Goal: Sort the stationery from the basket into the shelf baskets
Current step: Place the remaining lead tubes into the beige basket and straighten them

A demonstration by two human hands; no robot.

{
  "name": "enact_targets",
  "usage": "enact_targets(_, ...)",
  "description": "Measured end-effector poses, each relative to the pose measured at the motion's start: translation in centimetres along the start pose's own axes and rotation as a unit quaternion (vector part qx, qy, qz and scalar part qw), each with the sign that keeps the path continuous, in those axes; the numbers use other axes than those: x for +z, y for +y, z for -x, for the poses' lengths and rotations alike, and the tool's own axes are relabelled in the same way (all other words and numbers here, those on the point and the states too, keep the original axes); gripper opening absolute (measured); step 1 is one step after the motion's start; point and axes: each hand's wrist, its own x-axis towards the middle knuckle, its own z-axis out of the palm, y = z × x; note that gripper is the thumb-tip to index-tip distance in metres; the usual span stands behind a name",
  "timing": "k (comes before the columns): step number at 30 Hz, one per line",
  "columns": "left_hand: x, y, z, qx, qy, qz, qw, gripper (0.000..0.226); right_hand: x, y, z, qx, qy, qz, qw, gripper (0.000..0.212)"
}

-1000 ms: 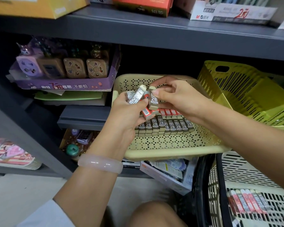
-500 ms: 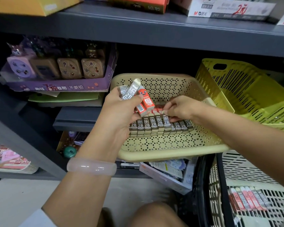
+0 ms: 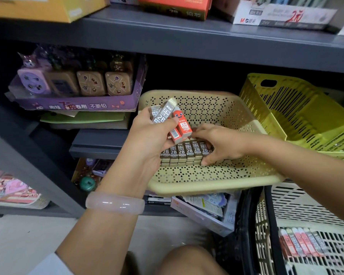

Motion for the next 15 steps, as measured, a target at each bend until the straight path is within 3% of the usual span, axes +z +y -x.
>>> enact_targets(10,-0.1,0.0,0.1,0.003,0.0,-0.002,1.0,0.018,-0.8,-0.6,0.6,0.0,0.037,0.005,0.999,0.076)
enact_targets(12,0.0,0.0,0.0,0.004,-0.001,-0.007,1.0,0.018,-2.2,-1.4,1.0,0.01,0.111,-0.118,0.987,0.054)
enact_targets(15,0.1,0.0,0.1,0.006,-0.007,-0.011,1.0,0.019,-4.0,-3.4,1.3,0.017,0.154,-0.453,0.878,0.022)
